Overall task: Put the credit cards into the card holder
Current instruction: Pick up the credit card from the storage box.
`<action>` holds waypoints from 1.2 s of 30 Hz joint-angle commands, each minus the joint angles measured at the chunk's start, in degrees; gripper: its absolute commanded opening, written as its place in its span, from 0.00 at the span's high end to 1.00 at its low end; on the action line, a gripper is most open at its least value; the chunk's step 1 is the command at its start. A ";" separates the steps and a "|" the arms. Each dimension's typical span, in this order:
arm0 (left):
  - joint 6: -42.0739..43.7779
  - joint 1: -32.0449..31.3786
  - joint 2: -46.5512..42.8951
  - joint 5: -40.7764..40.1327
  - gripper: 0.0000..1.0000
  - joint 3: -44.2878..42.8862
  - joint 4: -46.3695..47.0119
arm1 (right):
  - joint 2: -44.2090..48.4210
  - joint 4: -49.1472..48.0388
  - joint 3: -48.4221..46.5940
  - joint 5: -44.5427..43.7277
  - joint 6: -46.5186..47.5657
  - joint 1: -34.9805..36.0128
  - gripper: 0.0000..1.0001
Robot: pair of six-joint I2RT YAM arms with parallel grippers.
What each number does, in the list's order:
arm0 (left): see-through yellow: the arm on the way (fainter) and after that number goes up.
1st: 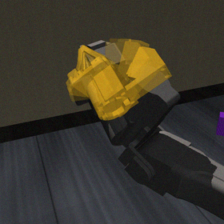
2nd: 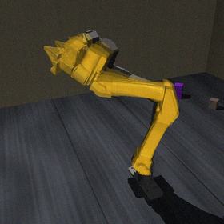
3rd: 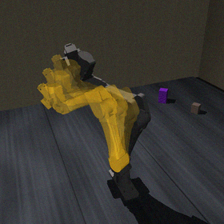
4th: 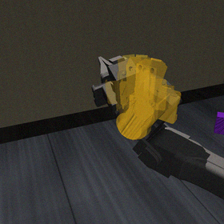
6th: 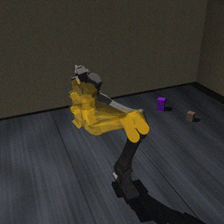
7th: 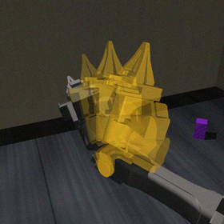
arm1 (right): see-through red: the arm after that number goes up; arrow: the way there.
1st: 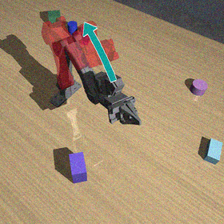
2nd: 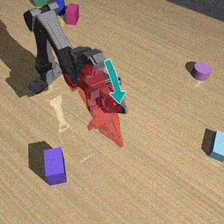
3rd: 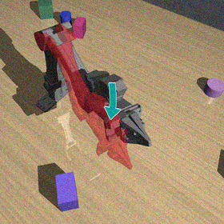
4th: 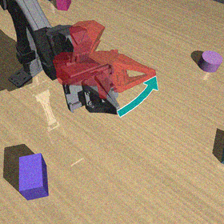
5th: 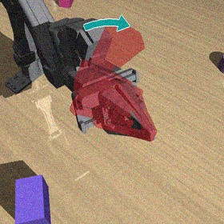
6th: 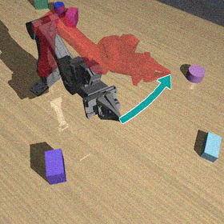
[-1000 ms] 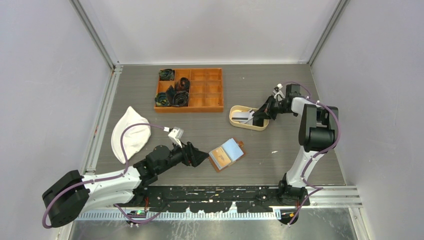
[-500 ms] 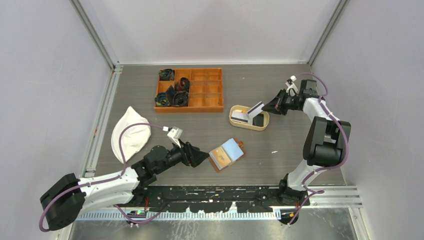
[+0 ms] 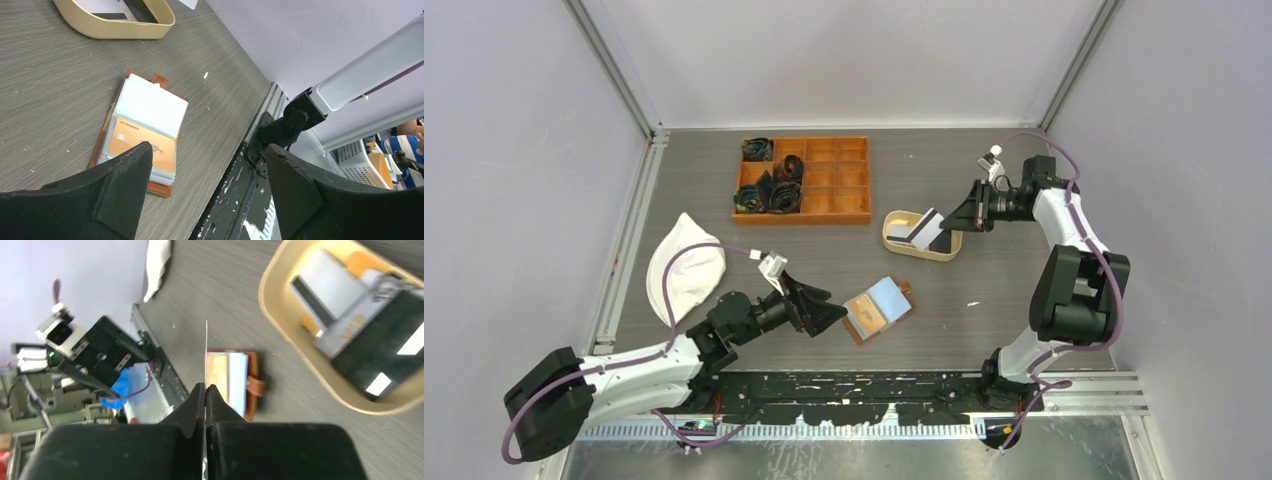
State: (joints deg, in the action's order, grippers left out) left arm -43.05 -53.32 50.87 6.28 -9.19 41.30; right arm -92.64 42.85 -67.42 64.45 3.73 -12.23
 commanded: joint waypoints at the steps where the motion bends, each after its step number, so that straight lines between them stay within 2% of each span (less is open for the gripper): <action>1: 0.38 0.21 0.79 3.11 0.16 -2.38 5.65 | -2.12 29.41 -9.30 9.43 29.37 2.93 0.99; 3: -0.15 0.23 0.78 3.49 0.16 -3.18 4.94 | -5.64 48.04 -15.00 10.76 49.67 4.42 0.99; 4: -0.20 0.29 0.62 3.55 0.16 -3.65 4.10 | -7.34 55.37 -16.07 11.20 56.81 5.40 0.99; 9: 1.23 0.86 -0.70 4.29 0.14 -5.87 -0.50 | -6.84 57.07 -16.26 9.43 59.92 11.11 0.99; 14: 2.56 1.05 0.02 6.56 0.12 -8.04 -0.51 | -5.52 56.91 -16.58 9.11 61.00 19.03 0.99; 19: 2.63 1.04 4.60 7.73 0.14 -11.35 -0.37 | -4.86 55.48 -16.32 8.74 60.16 23.66 0.99; 24: 0.97 1.03 10.85 8.44 0.19 -14.42 1.89 | -5.15 54.80 -15.92 8.70 59.73 26.04 0.99; 30: -1.15 1.03 19.09 11.38 0.32 -18.86 4.78 | -3.95 52.76 -15.24 8.03 58.27 27.84 0.99; 33: -2.50 1.11 22.60 13.66 0.45 -20.77 7.23 | -2.40 47.66 -13.76 7.08 53.60 28.74 0.99; 35: -3.26 1.15 24.31 15.25 0.61 -21.64 8.99 | -0.48 41.75 -12.09 5.87 48.02 29.41 0.99; 36: -3.53 1.17 24.89 16.11 0.82 -21.74 10.01 | 0.71 37.93 -10.84 4.93 44.39 29.83 0.99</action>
State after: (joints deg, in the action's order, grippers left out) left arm -45.12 -52.47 73.97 17.78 -27.99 43.24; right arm -98.02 89.86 -80.64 71.02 58.22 16.14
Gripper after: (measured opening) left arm 0.430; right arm 0.045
